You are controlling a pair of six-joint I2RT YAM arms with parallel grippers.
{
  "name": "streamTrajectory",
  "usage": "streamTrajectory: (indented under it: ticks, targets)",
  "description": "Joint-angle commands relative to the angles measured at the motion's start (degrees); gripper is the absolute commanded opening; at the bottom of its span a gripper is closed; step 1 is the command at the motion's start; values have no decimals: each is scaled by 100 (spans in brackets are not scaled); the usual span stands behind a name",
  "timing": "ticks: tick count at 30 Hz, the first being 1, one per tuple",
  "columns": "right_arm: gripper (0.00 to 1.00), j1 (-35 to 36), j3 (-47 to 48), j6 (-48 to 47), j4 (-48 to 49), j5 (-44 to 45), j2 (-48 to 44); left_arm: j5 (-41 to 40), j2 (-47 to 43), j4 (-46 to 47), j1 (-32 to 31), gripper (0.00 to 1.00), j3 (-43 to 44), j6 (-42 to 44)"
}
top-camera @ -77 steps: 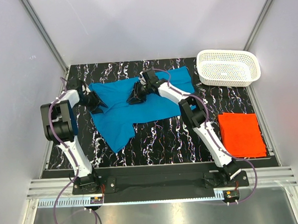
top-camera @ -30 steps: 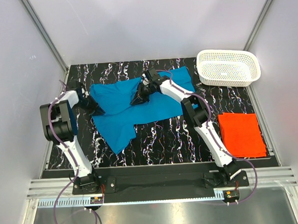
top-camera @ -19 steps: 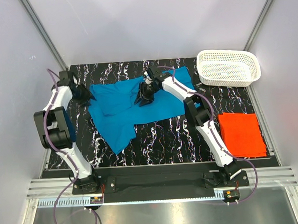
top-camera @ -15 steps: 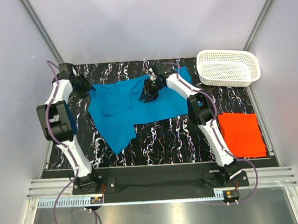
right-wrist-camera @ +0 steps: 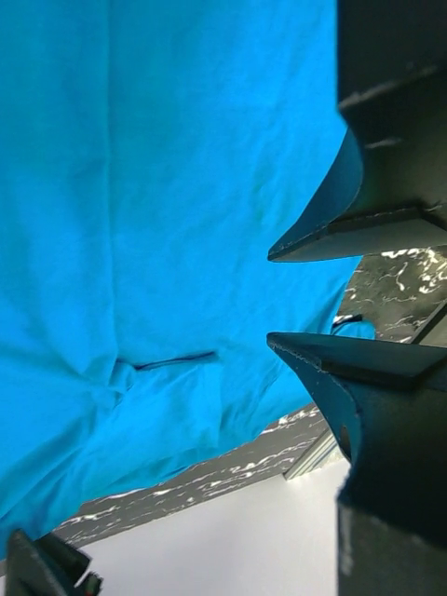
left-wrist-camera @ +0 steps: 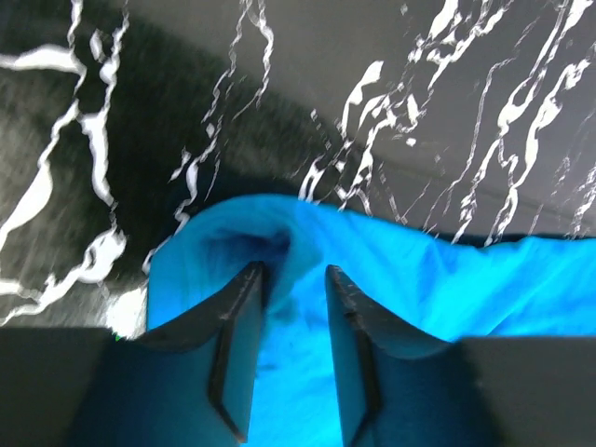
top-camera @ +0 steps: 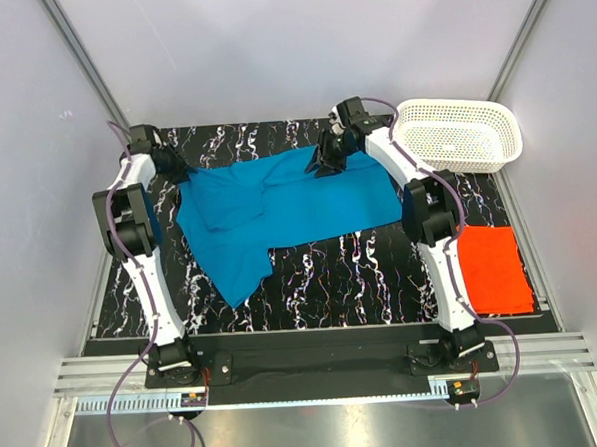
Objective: Fold and stack the t-shirts
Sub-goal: Fold the tshirt
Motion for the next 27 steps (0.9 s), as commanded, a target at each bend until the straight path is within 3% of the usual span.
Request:
streamTrajectory:
  ticks: [1,2,4,6,10,16,18,20,21,24,27]
  targets:
    - [43,-73,-318,-189,-64,133,-417,290,34,650,69,33,333,-226]
    - [43,-91,-381,-189,-64,141,-443,308,139,659,86,30,394,-252]
    - [43,-135,-556,-215,-55,203,-522,343,201,668,148,11,421,-287]
    - [43,-153,-662,-259,-55,308,-575,221,185,668,253,0,369,-331]
    - [41,-206,-987,-215,-37,466,-531,10,9,939,490,0,53,-419]
    - [38,-258,-1050,-83,-28,730,-496,405,219,993,658,0,316,-560]
    - [38,-293,-979,-57,-28,748,-496,431,184,984,658,14,290,-577]
    - [38,-328,-865,-48,-37,757,-496,545,71,984,667,22,167,-604]
    - [38,-337,-830,-39,-37,739,-505,589,18,993,658,31,106,-604]
    - [38,-355,-812,-13,-90,896,-557,607,-368,975,658,45,-351,-578]
    - [39,-390,-1013,13,-195,1212,-706,336,-999,861,649,47,-940,-394]
